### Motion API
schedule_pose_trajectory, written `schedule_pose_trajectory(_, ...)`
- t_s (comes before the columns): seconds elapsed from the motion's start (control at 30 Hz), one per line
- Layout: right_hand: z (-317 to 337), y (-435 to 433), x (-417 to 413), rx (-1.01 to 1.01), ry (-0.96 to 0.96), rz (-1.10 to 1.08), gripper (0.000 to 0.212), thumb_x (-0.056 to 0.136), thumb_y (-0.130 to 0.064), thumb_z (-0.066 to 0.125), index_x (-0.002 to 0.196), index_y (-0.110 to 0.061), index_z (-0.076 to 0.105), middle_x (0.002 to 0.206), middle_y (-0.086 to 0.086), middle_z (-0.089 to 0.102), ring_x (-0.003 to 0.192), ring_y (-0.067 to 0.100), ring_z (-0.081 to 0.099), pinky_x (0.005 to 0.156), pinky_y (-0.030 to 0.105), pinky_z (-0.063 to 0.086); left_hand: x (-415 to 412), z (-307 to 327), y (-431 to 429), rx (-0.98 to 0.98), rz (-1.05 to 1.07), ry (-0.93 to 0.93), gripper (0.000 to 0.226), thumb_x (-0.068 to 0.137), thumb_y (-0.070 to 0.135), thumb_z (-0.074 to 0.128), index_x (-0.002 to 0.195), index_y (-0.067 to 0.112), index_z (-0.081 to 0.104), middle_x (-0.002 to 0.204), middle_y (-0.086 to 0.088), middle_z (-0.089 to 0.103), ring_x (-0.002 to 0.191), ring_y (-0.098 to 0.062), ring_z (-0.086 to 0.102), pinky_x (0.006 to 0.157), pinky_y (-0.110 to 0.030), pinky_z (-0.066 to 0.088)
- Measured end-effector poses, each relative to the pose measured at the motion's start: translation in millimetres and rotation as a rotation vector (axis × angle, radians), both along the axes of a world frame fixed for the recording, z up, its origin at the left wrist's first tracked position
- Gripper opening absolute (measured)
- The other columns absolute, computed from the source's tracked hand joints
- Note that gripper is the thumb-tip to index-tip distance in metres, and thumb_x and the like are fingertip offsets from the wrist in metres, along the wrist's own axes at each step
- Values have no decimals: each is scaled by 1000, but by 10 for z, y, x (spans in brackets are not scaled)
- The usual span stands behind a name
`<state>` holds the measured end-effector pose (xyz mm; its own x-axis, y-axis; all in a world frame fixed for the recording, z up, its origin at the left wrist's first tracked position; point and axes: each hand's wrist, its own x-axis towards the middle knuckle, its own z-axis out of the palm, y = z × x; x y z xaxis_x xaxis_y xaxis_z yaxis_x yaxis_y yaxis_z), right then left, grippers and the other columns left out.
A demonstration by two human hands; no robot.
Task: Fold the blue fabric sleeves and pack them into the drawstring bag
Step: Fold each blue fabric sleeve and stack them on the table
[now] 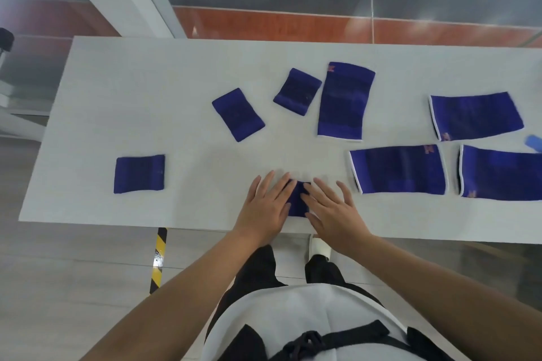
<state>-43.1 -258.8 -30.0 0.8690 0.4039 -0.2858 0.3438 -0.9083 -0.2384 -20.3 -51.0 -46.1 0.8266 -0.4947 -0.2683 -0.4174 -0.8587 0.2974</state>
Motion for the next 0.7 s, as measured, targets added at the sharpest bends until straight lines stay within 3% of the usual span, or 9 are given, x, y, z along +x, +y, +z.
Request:
schedule_pose_trajectory(0.3, 6, -22, 48, -47, 69, 1, 45, 96, -38, 38, 126, -23, 68, 140, -4, 62, 140, 22, 48, 112, 59, 31, -18, -110, 67, 109, -29, 18, 56, 103, 44, 26, 153, 22, 36, 161, 1, 35, 146, -33, 36, 118, -51, 14)
schedule_pose_trajectory(0.47, 166, 119, 170, -17, 85, -58, 45, 92, -46, 40, 105, -24, 77, 123, -2, 72, 127, 29, 59, 110, 52, 28, 72, 85, 89, 1, 43, 131, 64, 99, 56, 16, 157, 30, 24, 166, 7, 20, 154, -25, 13, 122, -47, 4)
schedule_pose_trajectory(0.57, 346, 273, 335, 142, 79, -148, 35, 93, -41, 51, 106, -20, 75, 114, -2, 74, 115, 27, 63, 105, 42, 36, 178, 264, 317, -198, 279, 109, 59, 100, 52, 32, 156, 31, 26, 165, 7, 22, 154, -20, 12, 124, -44, 7)
schedule_pose_trajectory(0.7, 592, 611, 598, 290, 174, -170, 34, 97, -39, 58, 126, -23, 66, 134, -6, 64, 125, 19, 53, 110, 38, 41, 340, 407, 1035, -420, 762, -44, 53, 98, 38, 53, 146, 17, 46, 152, -4, 47, 142, -24, 39, 118, -45, 29)
